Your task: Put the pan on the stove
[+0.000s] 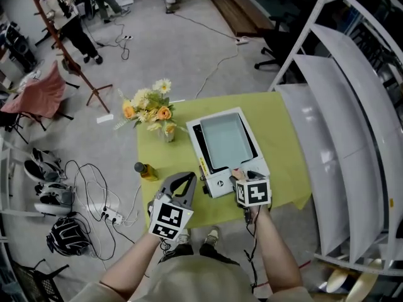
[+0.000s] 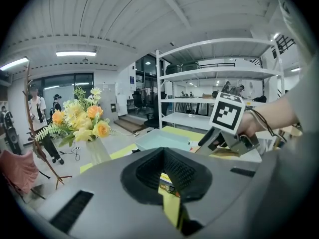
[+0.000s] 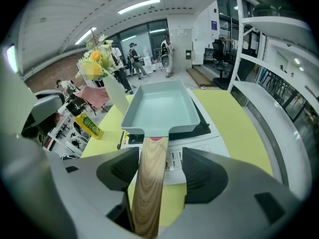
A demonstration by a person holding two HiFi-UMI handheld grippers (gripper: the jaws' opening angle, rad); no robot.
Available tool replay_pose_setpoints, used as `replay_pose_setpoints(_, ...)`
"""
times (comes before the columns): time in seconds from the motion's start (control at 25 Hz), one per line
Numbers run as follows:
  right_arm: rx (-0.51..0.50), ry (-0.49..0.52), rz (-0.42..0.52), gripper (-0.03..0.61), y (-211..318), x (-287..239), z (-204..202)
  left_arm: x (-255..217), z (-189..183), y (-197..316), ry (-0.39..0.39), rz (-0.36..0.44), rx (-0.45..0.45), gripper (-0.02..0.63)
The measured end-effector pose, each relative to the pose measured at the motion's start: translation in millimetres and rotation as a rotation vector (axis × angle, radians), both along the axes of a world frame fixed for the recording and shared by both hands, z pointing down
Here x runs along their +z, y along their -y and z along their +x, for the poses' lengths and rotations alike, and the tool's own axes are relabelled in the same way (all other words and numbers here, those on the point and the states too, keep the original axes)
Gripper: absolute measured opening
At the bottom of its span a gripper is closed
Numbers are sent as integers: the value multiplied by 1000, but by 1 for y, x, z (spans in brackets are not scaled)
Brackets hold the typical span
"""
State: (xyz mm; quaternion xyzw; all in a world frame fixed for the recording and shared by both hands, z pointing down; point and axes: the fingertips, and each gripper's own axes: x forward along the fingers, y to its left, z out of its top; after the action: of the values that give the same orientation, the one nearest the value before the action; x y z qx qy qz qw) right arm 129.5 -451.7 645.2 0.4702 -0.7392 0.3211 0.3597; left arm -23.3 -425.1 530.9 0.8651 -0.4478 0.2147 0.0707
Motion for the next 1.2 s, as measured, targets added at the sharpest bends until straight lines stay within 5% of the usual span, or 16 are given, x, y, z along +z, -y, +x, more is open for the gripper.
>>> replay_pose_setpoints(0.64, 37, 124, 387, 166, -20, -166, 8, -82, -5, -18, 2, 162, 19, 6)
replay_pose_setpoints(1.2, -17, 261, 674, 103, -110, -298, -10, -184, -17, -81, -60, 350, 18, 6)
